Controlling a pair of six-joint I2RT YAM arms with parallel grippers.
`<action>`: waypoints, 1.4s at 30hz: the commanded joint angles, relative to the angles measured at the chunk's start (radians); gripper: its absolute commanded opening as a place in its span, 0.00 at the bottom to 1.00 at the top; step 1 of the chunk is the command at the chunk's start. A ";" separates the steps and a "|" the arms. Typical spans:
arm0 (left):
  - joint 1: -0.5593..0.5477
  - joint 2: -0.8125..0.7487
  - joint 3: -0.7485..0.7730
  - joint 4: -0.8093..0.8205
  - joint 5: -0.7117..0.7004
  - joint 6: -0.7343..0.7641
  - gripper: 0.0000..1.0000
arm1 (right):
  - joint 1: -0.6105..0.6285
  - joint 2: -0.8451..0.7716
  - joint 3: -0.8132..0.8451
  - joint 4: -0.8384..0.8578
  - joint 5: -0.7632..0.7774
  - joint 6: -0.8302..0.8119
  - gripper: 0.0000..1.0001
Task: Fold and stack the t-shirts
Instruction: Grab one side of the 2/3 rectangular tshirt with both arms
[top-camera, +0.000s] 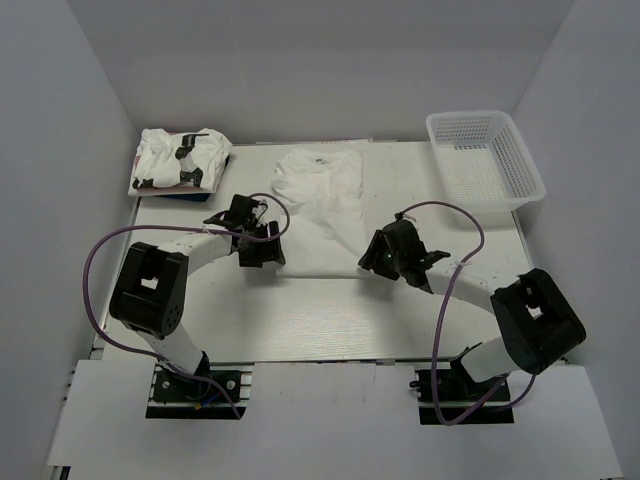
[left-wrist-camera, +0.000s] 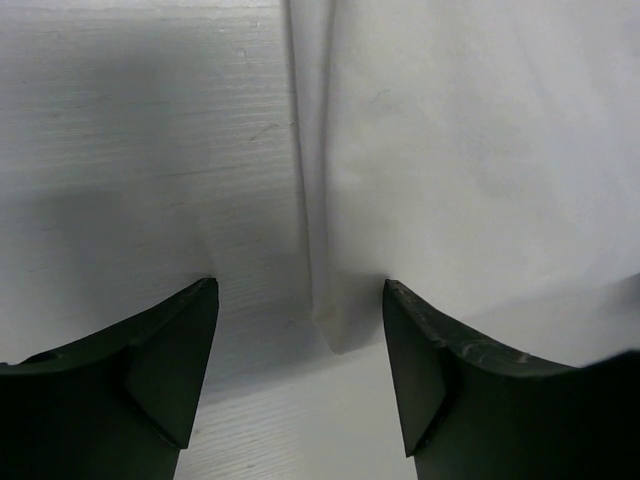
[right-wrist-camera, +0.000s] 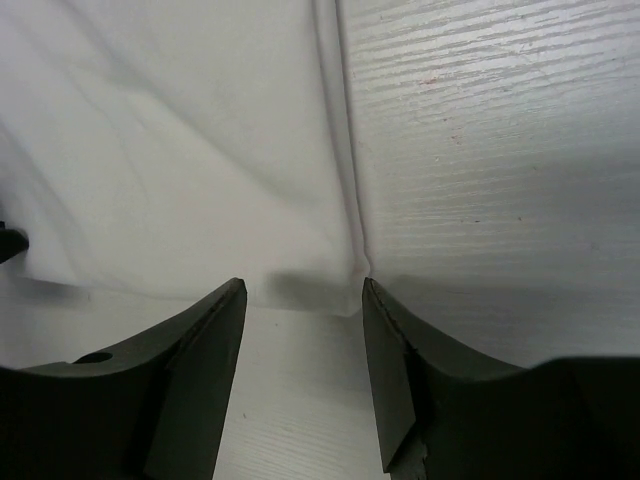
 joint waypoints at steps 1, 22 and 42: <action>-0.017 -0.032 -0.012 -0.015 0.033 0.043 0.75 | -0.002 -0.004 0.004 -0.001 0.011 -0.001 0.56; -0.008 0.008 -0.024 0.023 0.145 0.140 0.00 | -0.007 0.131 0.063 -0.038 -0.009 0.026 0.23; -0.080 -0.627 -0.390 0.184 0.481 -0.193 0.00 | 0.084 -0.525 -0.095 -0.348 -0.089 -0.066 0.00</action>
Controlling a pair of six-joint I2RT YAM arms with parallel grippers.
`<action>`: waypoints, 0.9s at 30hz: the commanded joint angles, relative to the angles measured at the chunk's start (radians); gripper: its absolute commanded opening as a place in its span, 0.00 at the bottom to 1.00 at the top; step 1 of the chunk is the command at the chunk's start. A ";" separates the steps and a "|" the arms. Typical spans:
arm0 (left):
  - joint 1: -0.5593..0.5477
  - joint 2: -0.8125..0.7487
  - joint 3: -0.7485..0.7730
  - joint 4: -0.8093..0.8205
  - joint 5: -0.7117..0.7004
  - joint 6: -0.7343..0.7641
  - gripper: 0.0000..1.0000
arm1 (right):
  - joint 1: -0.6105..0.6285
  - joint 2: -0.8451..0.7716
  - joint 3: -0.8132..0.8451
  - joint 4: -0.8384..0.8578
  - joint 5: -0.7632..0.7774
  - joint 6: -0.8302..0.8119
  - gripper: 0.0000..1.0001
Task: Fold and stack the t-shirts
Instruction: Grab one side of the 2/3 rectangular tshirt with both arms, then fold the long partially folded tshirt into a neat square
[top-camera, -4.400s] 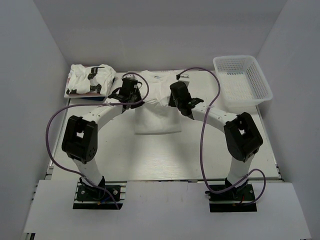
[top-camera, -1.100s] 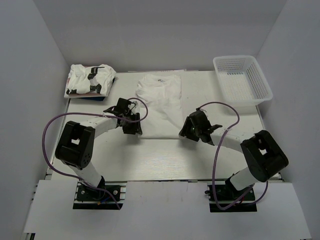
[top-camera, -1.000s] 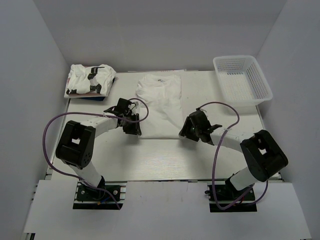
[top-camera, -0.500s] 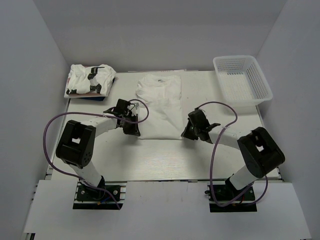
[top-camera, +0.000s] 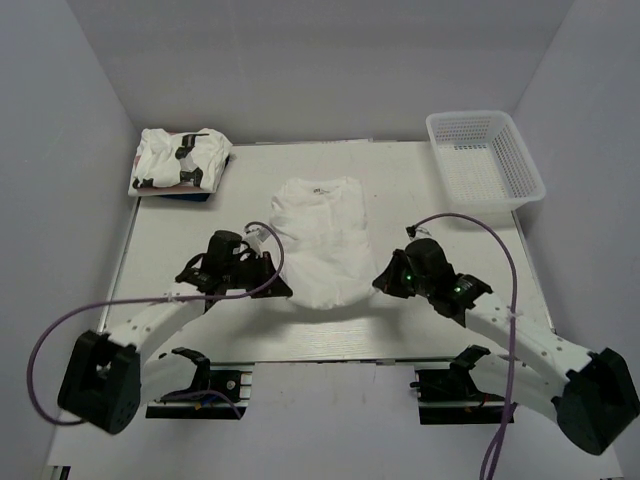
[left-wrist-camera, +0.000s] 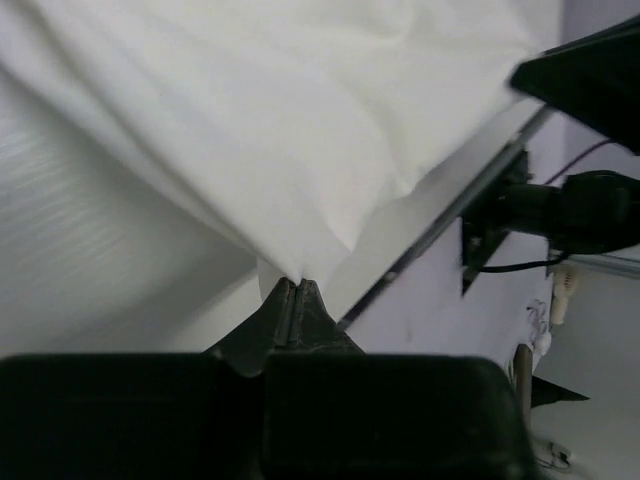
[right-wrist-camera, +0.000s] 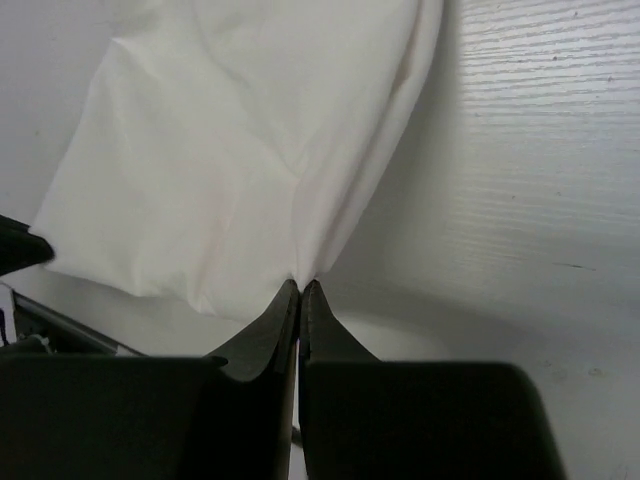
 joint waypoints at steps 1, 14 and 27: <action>-0.010 -0.178 0.041 0.002 0.053 -0.078 0.00 | 0.019 -0.093 0.012 -0.075 -0.012 -0.019 0.00; 0.002 -0.105 0.300 -0.059 -0.292 -0.161 0.00 | 0.008 0.017 0.256 0.071 0.245 -0.022 0.00; 0.063 0.178 0.606 -0.099 -0.559 -0.118 0.00 | -0.098 0.420 0.589 0.190 0.233 -0.099 0.00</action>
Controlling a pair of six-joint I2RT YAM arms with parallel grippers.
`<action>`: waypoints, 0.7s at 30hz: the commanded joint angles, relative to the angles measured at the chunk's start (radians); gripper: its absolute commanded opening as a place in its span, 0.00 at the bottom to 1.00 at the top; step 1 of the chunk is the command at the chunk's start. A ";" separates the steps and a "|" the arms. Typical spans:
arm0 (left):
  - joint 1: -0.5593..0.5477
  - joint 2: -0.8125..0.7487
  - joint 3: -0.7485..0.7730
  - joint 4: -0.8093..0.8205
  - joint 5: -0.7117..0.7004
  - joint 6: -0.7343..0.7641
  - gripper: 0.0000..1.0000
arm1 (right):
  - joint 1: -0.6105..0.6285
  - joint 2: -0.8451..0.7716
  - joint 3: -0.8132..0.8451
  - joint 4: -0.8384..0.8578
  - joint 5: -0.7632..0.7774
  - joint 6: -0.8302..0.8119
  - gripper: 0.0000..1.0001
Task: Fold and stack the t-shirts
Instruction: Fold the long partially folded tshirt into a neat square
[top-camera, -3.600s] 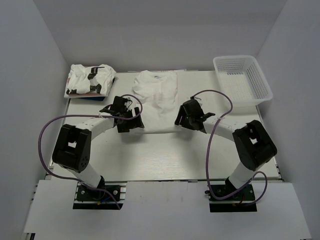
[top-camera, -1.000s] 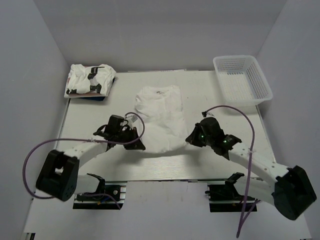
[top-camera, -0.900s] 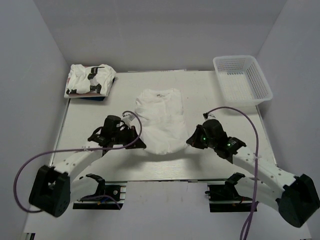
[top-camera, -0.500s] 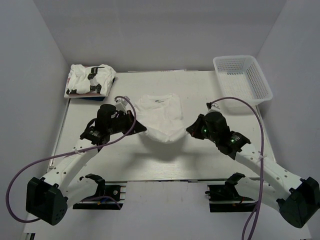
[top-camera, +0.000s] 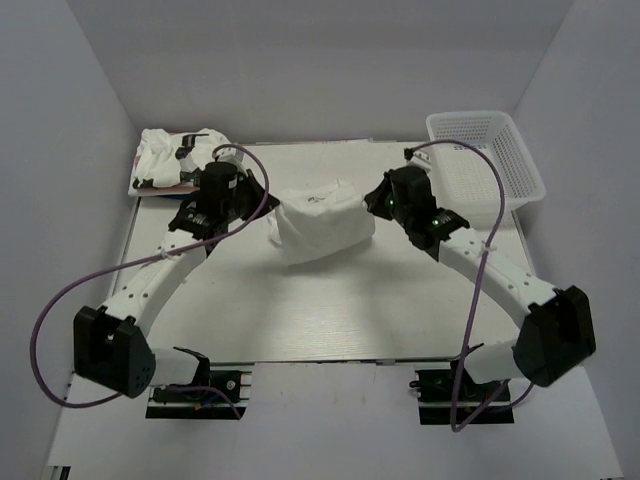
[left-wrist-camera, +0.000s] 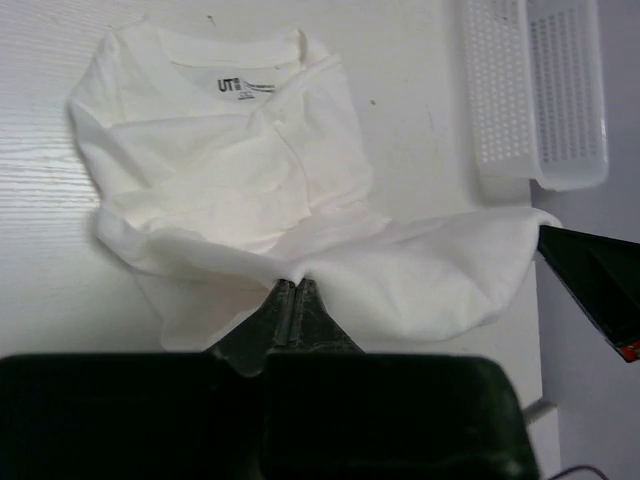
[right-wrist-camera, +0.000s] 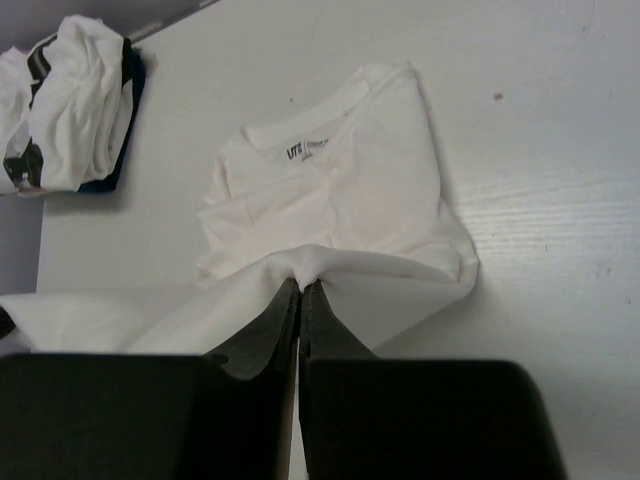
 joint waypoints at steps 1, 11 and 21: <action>0.040 0.069 0.090 -0.014 -0.083 0.024 0.00 | -0.045 0.108 0.117 0.082 -0.024 -0.036 0.00; 0.159 0.421 0.289 0.015 -0.047 0.024 0.00 | -0.134 0.478 0.418 0.128 -0.124 -0.119 0.00; 0.226 0.730 0.461 0.001 -0.083 -0.010 0.00 | -0.195 0.969 0.745 0.204 -0.452 -0.191 0.35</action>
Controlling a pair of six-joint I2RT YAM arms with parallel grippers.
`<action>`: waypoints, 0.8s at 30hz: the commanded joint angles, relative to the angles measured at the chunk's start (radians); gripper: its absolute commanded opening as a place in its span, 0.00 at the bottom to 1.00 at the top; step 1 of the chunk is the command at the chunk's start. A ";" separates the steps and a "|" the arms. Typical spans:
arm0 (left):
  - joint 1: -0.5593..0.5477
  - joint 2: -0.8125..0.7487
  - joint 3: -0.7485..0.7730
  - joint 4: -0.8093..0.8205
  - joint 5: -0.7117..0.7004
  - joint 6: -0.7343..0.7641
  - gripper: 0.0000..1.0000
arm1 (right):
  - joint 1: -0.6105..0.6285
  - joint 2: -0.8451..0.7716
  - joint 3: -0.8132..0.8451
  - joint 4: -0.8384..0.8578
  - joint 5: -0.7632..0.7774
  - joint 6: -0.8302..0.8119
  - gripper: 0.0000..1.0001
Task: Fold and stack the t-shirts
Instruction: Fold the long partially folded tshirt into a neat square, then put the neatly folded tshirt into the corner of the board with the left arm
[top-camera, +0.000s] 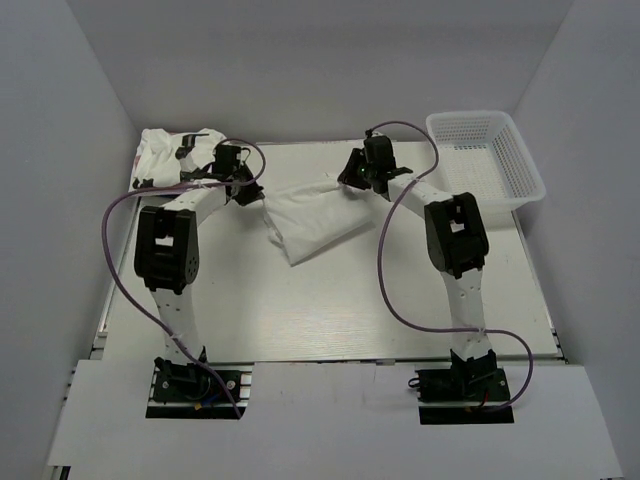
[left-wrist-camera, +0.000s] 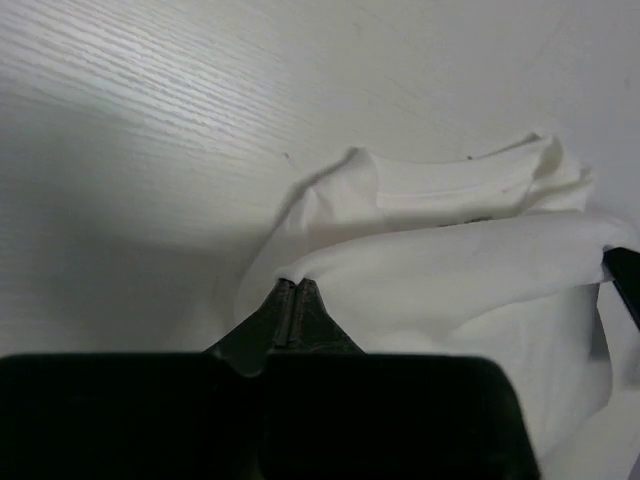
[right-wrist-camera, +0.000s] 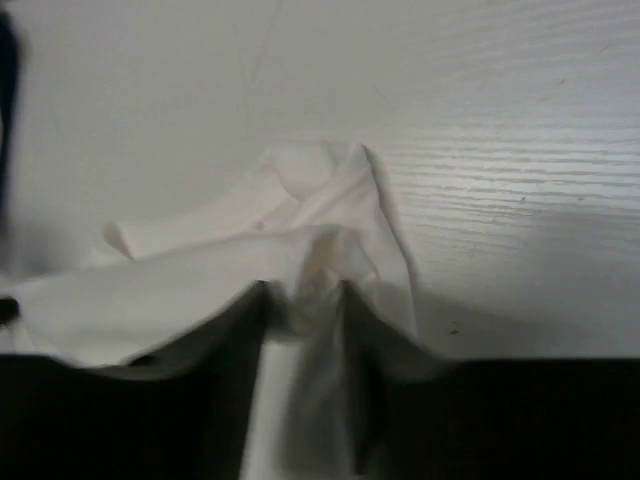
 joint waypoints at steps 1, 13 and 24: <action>0.033 0.032 0.123 -0.029 -0.053 -0.009 0.00 | -0.017 0.086 0.140 0.092 -0.186 -0.110 0.51; 0.022 -0.129 0.095 -0.074 -0.068 0.001 1.00 | -0.008 -0.210 -0.098 0.090 -0.122 -0.273 0.90; 0.011 0.141 0.176 -0.017 0.453 0.152 1.00 | 0.034 -0.262 -0.450 0.300 -0.420 -0.089 0.90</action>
